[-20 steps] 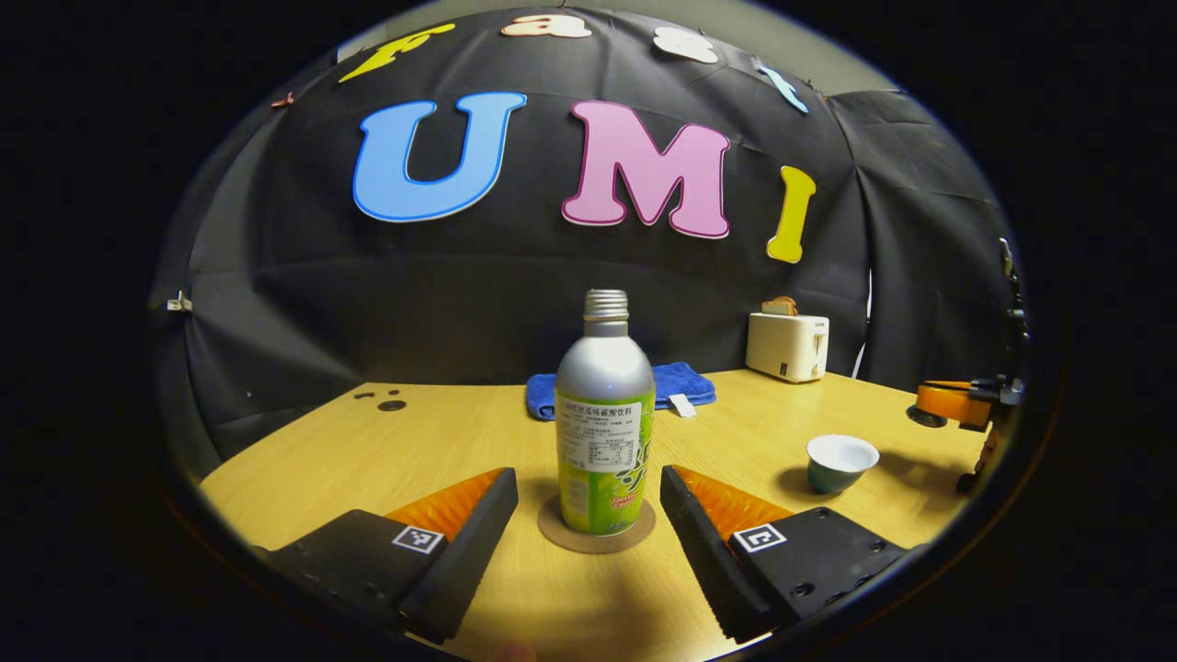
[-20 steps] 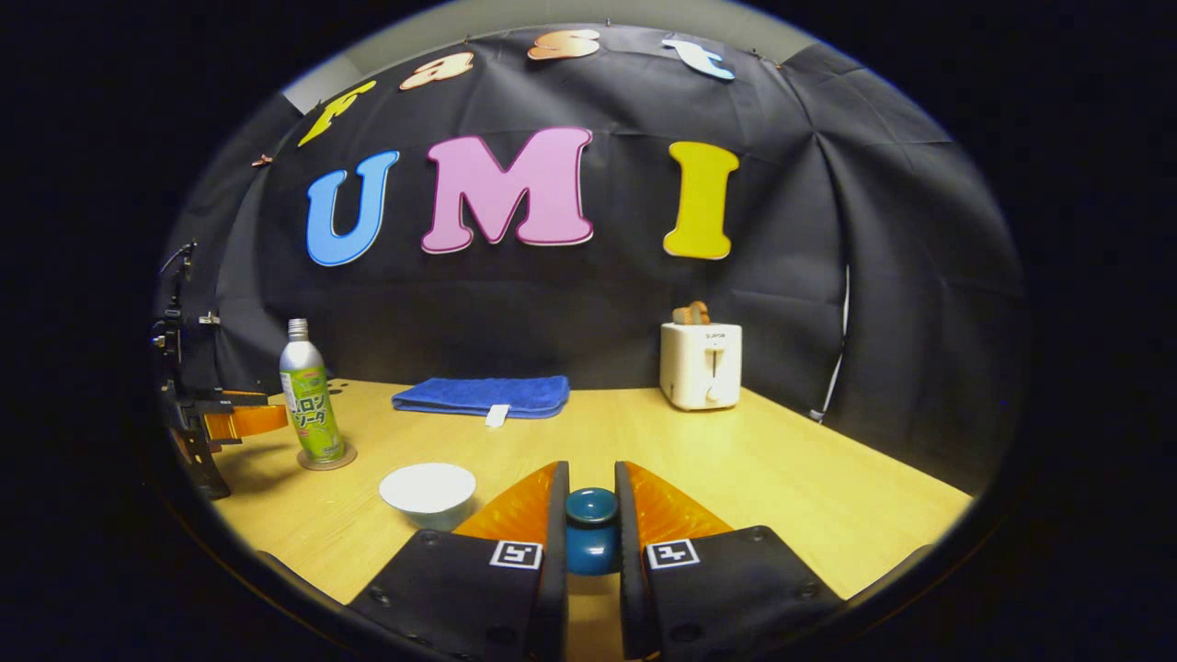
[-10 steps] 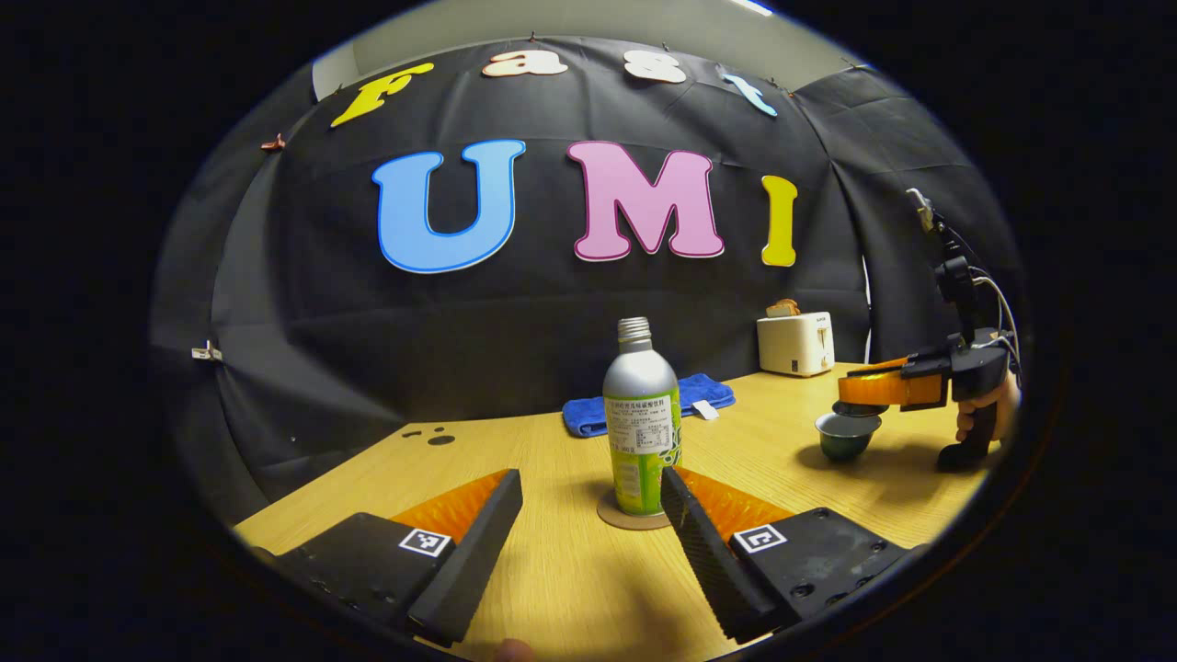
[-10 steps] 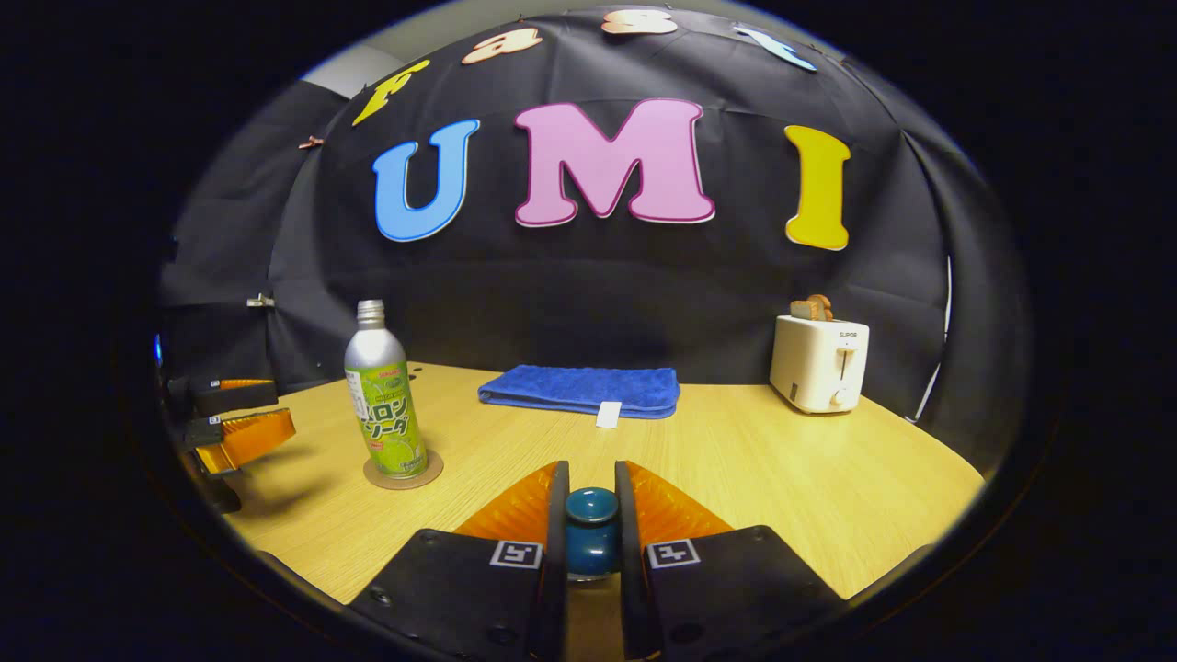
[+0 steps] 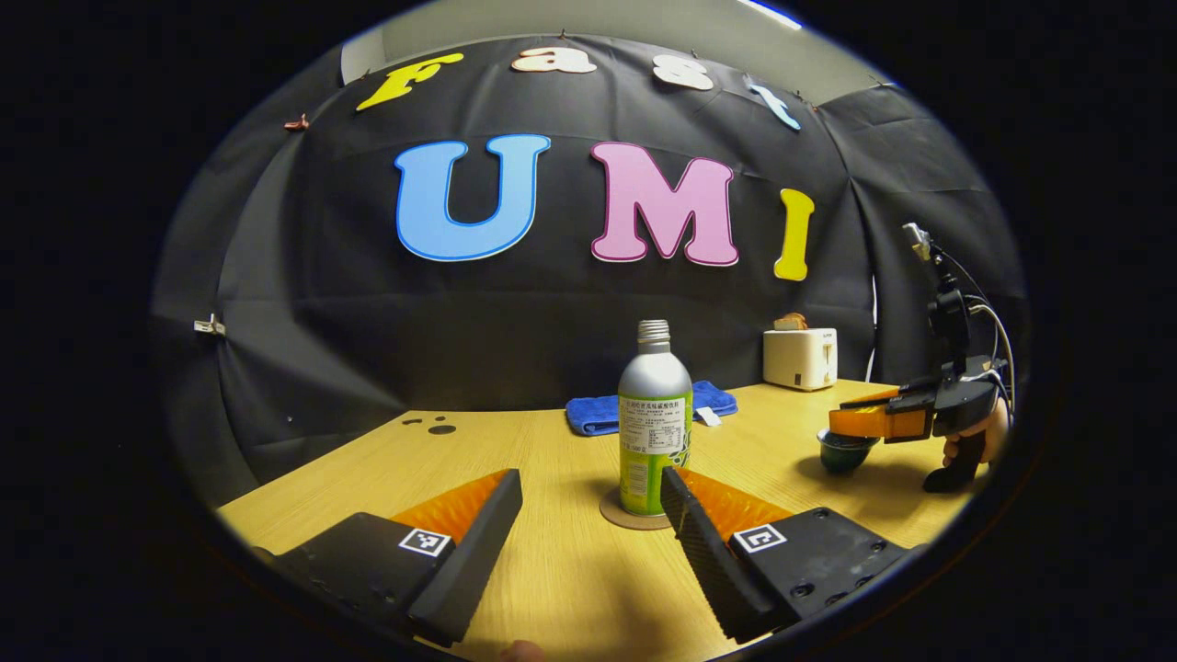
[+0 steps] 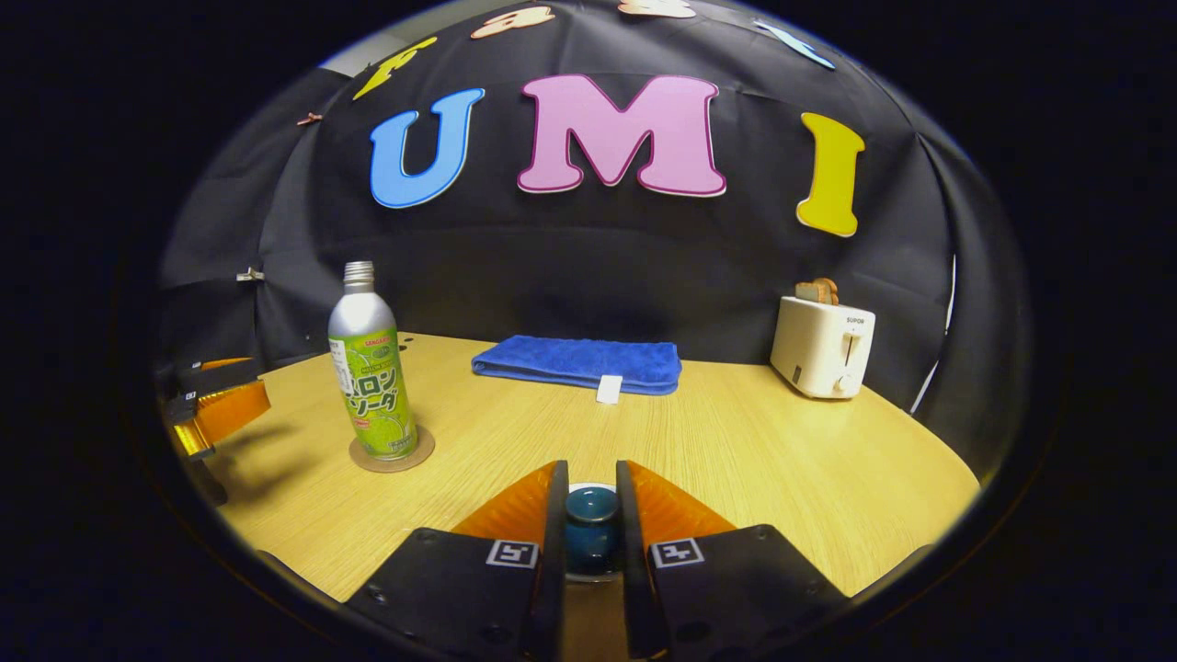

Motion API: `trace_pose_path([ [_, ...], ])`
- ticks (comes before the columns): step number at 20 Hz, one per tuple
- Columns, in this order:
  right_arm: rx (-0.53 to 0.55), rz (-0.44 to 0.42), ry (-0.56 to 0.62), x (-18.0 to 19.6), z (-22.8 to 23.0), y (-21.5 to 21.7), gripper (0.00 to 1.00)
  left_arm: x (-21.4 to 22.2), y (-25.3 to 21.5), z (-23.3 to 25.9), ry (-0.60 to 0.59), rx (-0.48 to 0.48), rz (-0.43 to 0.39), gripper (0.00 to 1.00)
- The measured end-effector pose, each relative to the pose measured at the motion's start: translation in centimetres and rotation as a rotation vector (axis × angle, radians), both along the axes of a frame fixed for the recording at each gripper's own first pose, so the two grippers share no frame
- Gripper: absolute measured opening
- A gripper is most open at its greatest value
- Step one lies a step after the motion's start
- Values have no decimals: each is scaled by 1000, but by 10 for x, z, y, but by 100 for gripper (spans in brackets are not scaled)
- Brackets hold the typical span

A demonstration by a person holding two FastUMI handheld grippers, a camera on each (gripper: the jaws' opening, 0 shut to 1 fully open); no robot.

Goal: Open the teacup lid with one hand, grasp the water bottle and pour water into the teacup with the other hand; after pouring, place the water bottle on the coaster and then close the teacup lid.

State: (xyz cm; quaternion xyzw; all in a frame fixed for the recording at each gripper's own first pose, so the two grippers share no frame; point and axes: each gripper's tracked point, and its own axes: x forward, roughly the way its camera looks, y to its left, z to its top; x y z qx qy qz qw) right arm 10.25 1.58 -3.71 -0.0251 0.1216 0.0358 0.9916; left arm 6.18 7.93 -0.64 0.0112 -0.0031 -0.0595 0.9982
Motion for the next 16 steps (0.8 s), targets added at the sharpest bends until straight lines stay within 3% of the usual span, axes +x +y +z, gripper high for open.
trace_pose_path([
  [6, 12, 9, 6, -3, 1, 1, 40, -5, -1, 0, 6, -14, 14, 96],
  [9, 32, 9, -87, -13, 19, -2, 79, -12, -7, 1, 7, -22, 26, 96],
  [11, 33, -11, -152, -22, 27, -10, 97, -16, -14, 1, 8, -24, 31, 96],
  [16, 51, -30, -233, -49, 39, -26, 98, -23, -36, 1, 9, -25, 47, 96],
])
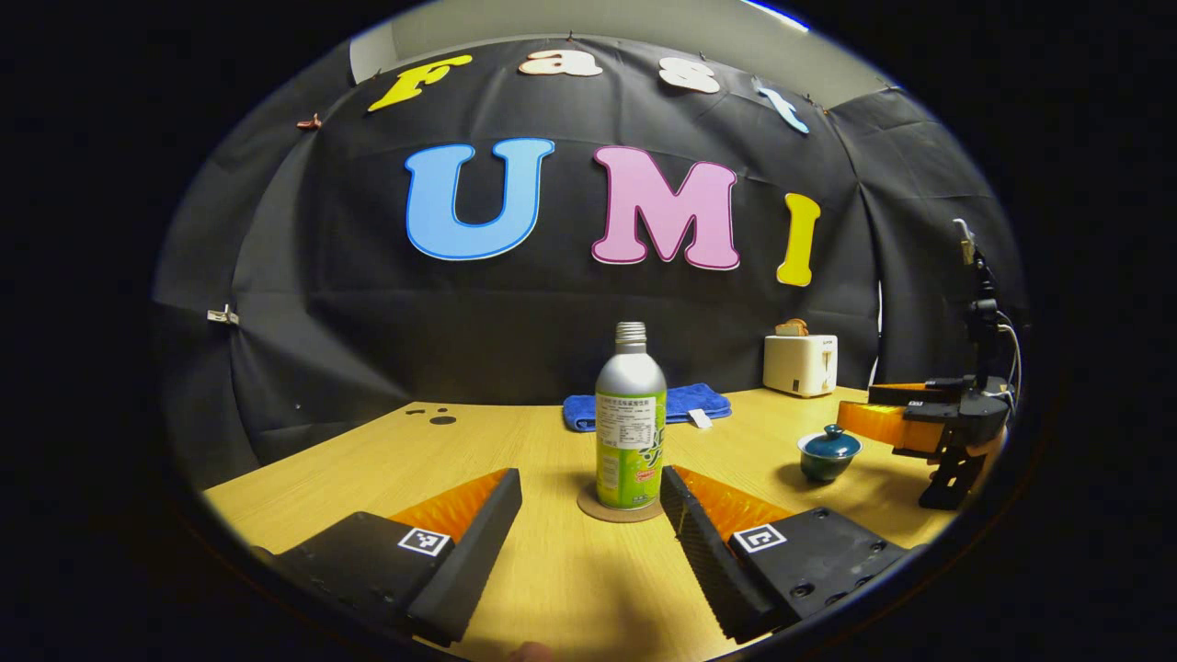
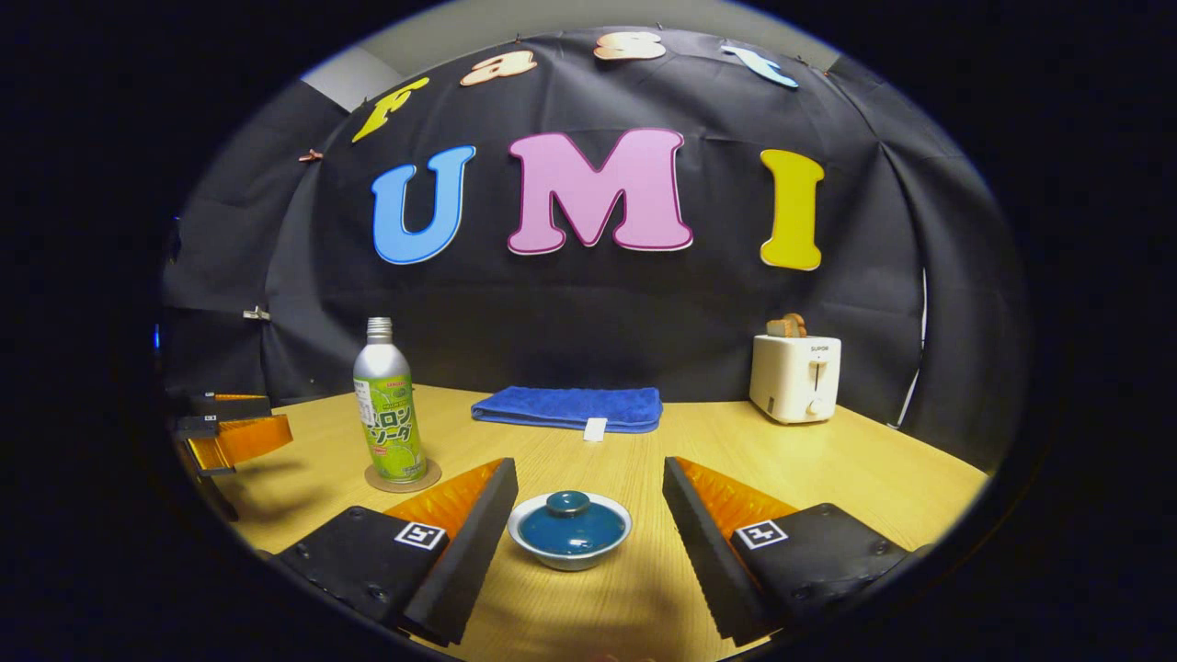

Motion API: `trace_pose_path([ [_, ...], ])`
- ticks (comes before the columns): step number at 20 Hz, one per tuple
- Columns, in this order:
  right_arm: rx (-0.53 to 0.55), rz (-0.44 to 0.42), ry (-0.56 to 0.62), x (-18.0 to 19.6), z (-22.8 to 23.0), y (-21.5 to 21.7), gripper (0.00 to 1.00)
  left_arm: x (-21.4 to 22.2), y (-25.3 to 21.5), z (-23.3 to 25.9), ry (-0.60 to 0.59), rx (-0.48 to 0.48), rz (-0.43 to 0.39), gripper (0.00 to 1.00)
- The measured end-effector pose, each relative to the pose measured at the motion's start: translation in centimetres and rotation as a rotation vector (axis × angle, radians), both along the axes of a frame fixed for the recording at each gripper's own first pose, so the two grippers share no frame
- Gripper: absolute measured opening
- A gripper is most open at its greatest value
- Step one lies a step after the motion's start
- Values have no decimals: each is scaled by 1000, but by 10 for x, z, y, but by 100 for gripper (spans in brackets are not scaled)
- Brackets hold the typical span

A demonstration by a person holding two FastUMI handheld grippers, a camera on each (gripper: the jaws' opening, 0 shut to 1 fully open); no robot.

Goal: Open the teacup lid with one hand, grasp the water bottle and pour water into the teacup with the other hand; after pouring, place the water bottle on the coaster and then close the teacup lid.

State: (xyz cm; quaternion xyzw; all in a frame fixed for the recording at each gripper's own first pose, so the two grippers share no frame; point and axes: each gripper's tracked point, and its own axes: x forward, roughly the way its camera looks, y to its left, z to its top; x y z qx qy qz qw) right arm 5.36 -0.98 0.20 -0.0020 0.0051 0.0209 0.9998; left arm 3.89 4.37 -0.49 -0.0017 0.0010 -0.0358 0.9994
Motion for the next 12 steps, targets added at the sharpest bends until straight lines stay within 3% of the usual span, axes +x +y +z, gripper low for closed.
trace_pose_path([
  [12, 3, -47, -2, -34, 0, -5, 98, -2, -42, 2, -3, 0, 16, 96],
])
